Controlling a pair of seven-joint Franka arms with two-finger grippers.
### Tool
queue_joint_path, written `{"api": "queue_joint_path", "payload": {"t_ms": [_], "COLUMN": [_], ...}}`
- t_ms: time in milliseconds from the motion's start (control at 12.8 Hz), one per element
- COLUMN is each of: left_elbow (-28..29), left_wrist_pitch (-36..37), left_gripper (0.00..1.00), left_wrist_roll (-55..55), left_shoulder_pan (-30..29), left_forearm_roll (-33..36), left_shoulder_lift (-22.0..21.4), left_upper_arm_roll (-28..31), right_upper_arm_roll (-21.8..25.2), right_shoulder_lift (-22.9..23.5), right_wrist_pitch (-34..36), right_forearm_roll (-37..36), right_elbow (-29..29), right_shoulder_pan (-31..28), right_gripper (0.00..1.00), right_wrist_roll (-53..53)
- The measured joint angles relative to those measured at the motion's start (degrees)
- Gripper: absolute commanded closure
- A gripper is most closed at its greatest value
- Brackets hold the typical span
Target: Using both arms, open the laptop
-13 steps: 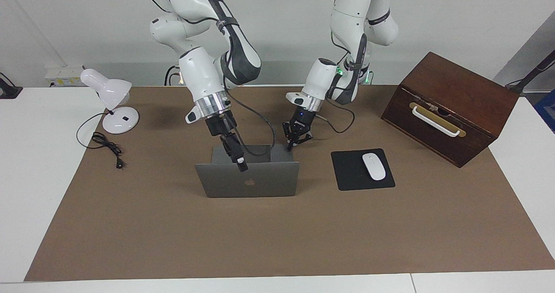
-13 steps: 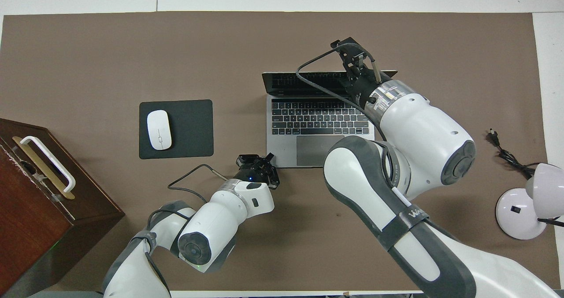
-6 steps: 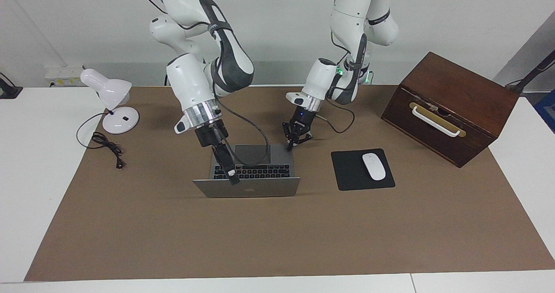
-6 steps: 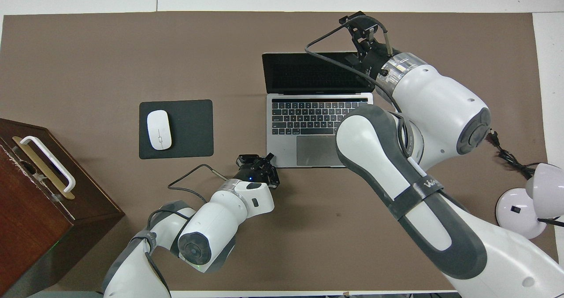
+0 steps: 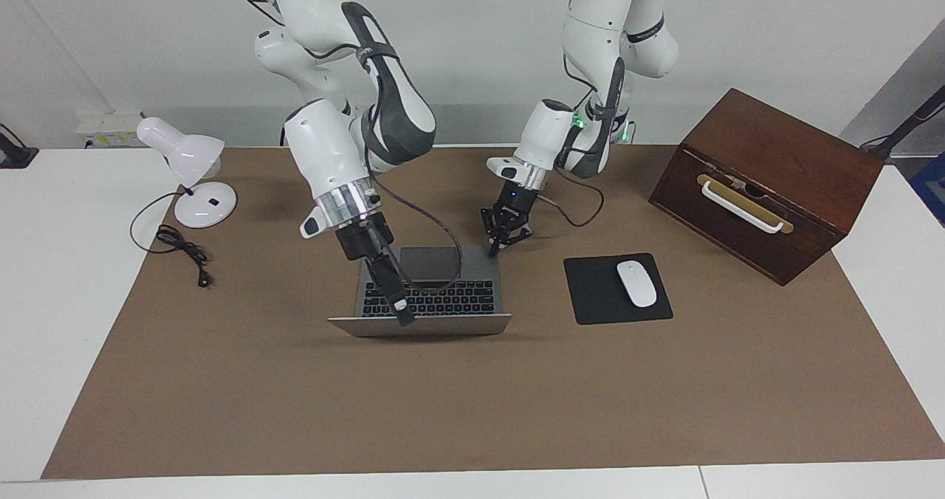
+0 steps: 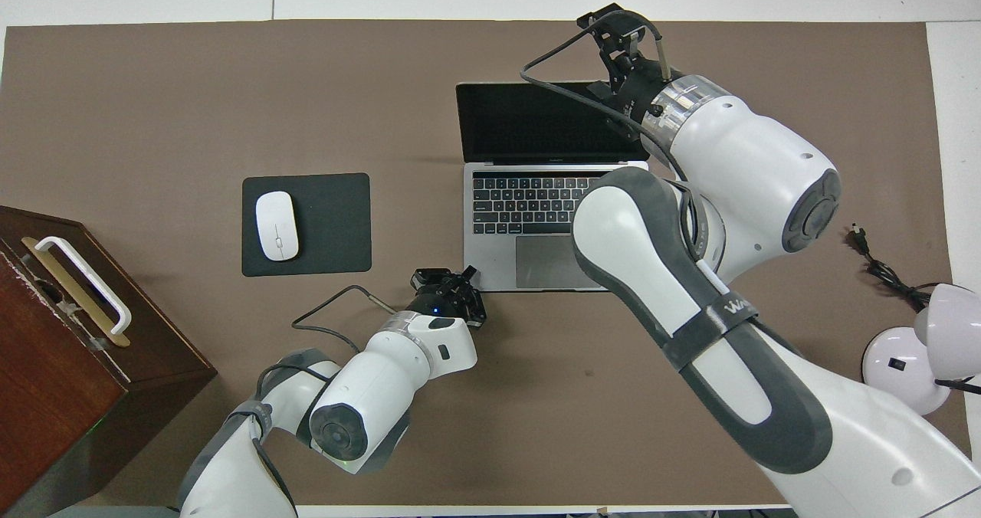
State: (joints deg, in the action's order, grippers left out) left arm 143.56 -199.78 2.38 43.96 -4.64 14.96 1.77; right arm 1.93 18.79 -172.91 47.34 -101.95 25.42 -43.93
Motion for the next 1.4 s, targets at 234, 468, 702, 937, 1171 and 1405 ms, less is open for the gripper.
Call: {"api": "queue_joint_path", "payload": {"t_ms": [234,468,702,937,1171,1405], "left_elbow": [0.0,0.0,0.0,0.0,0.0,-0.1], "left_wrist_pitch": [0.0,0.0,0.0,0.0,0.0,-0.1], "left_gripper": [1.00,1.00,1.00,1.00,1.00,1.00], "left_wrist_roll": [0.0,0.0,0.0,0.0,0.0,-0.1], "left_shoulder_pan": [0.0,0.0,0.0,0.0,0.0,0.1], "left_forearm_roll": [0.0,0.0,0.0,0.0,-1.0,-2.6], "left_shoulder_lift": [0.0,0.0,0.0,0.0,0.0,0.0], "left_upper_arm_roll": [0.0,0.0,0.0,0.0,-0.2,-0.2], "right_upper_arm_roll": [-0.1,0.0,0.6,0.8,1.2,1.7], "right_shoulder_lift": [-4.5,-9.0,-9.6,-7.7,-7.2,-8.5], "right_wrist_pitch": [0.0,0.0,2.8,18.3,34.9,53.3], "right_forearm_roll": [0.0,-0.1,-5.0,-7.9,-8.8,-17.3], "right_elbow": [0.8,3.3,10.9,17.4,20.0,20.8], "right_shoulder_pan": [4.1,5.1,1.5,-7.8,-14.7,-21.0], "right_gripper": [0.00,0.00,0.00,0.00,0.00,0.00], "right_wrist_roll": [-6.6,-6.8,3.8,20.9,37.6,43.9]}}
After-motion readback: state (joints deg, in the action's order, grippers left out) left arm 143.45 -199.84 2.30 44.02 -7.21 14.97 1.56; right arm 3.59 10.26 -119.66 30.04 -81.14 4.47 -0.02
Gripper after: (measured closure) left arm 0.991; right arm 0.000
